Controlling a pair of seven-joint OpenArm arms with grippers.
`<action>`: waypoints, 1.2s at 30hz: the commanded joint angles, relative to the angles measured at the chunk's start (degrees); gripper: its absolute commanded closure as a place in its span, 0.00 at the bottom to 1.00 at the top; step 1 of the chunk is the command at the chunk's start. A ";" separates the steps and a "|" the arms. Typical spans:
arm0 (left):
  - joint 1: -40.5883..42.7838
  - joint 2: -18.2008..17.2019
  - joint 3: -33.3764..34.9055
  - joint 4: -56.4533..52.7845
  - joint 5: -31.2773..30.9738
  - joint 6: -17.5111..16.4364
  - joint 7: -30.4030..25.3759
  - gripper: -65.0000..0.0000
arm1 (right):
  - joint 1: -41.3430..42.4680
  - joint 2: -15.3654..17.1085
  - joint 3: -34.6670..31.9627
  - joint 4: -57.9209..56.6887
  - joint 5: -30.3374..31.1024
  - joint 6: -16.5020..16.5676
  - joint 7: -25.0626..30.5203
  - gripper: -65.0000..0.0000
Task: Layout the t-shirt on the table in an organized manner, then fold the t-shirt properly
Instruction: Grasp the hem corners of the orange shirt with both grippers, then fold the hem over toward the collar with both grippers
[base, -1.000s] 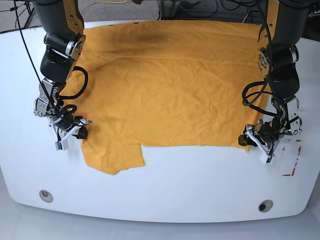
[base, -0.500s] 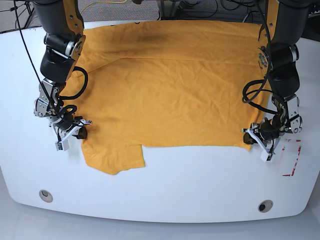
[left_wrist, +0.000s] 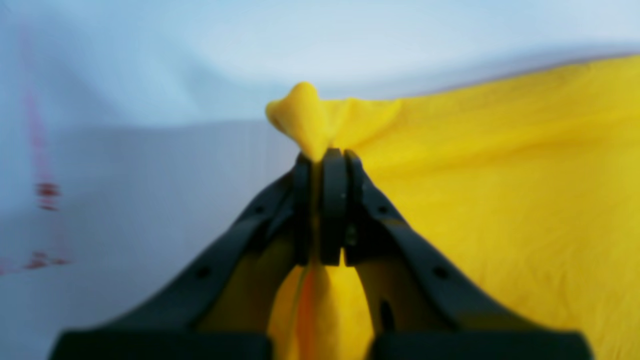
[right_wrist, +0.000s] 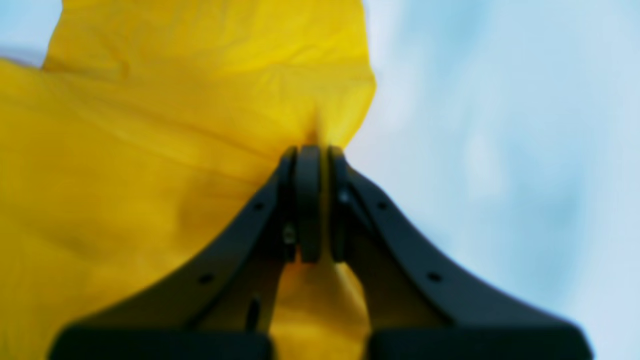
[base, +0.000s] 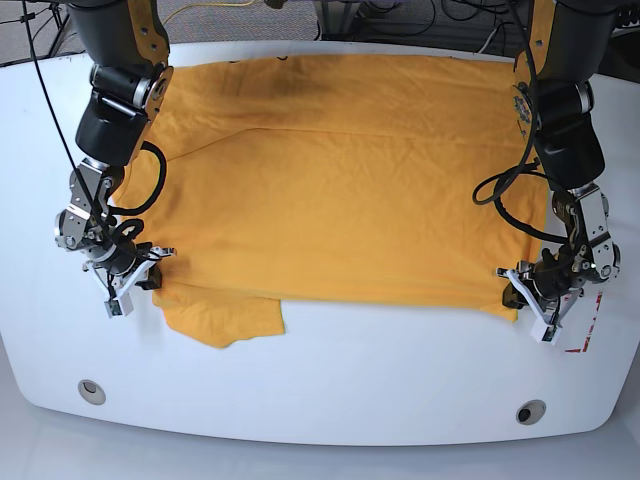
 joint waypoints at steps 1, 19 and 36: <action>-1.12 0.15 -0.19 5.00 -0.05 0.34 0.89 1.00 | 0.97 1.13 0.24 5.02 0.57 -0.40 -1.88 1.00; 9.52 0.42 -0.54 28.12 -0.05 -0.06 14.95 1.00 | -12.48 -0.19 0.68 34.03 1.10 -0.40 -17.35 1.00; 25.78 0.42 -3.53 47.81 -0.05 -0.06 22.42 1.00 | -27.52 -4.85 3.85 53.63 1.10 -0.40 -25.61 1.00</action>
